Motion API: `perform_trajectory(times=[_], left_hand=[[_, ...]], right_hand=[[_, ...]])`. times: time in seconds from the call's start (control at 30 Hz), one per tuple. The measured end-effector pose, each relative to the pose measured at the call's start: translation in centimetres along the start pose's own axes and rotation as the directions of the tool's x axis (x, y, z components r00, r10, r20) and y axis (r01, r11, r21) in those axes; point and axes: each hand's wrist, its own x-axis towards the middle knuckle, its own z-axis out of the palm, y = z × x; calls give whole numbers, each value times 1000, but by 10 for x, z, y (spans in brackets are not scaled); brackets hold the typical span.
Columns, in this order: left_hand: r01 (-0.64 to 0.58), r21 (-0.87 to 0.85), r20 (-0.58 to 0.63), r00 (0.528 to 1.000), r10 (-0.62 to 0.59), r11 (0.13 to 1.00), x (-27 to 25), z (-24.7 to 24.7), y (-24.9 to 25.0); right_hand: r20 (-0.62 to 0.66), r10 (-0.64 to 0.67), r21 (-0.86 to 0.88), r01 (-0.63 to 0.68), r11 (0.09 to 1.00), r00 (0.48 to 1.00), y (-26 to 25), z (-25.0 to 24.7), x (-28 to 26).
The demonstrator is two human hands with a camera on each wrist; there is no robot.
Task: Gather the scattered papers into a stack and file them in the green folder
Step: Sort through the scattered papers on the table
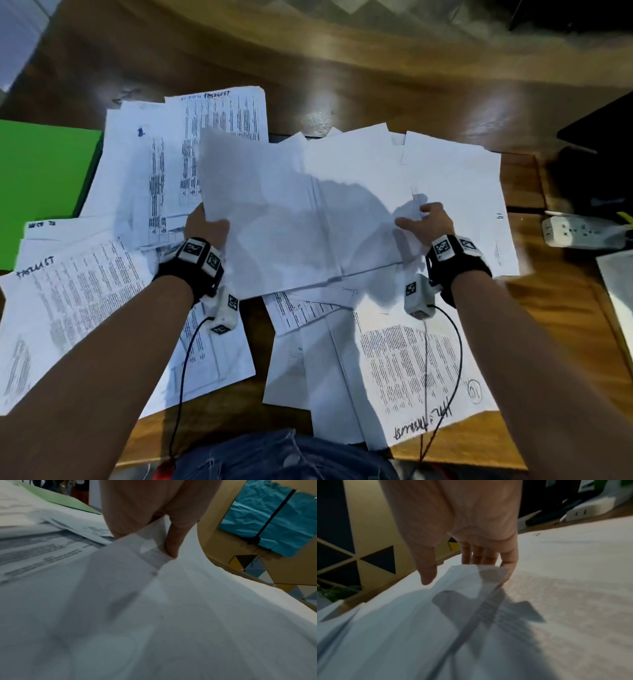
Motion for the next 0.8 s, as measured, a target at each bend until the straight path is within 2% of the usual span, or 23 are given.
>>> perform_trajectory(times=[0.13, 0.23, 0.33, 0.4, 0.5, 0.57, 0.67, 0.73, 0.8], left_hand=[[20, -16, 28, 999, -19, 1000, -7, 2, 1], [-18, -25, 24, 1000, 18, 1000, -15, 2, 3], [-49, -10, 33, 998, 49, 999, -22, 1, 5], [-51, -5, 65, 997, 51, 999, -25, 0, 5], [-49, 35, 140, 989, 44, 998, -29, -1, 1], [-54, 47, 180, 983, 44, 997, -33, 1, 0], [-61, 100, 188, 981, 41, 993, -39, 0, -1], [-54, 125, 188, 982, 29, 991, -40, 0, -2], [-67, 148, 189, 981, 38, 987, -42, 0, -4]], right_hand=[[-33, -55, 97, 58, 994, 998, -9, 9, -5], [-25, 54, 151, -50, 987, 998, -1, 6, -13], [85, 138, 199, -152, 968, 987, 14, 2, -27], [138, 112, 255, -145, 956, 984, 22, 3, -43], [135, 21, 331, -65, 941, 991, 25, 14, -65], [76, 28, 306, -50, 951, 997, 23, 19, -68], [-146, 133, 188, -104, 977, 980, 20, 5, -63], [-315, 209, 219, -143, 965, 926, 22, -16, -60], [-424, 289, 317, -158, 935, 858, 22, -40, -59]])
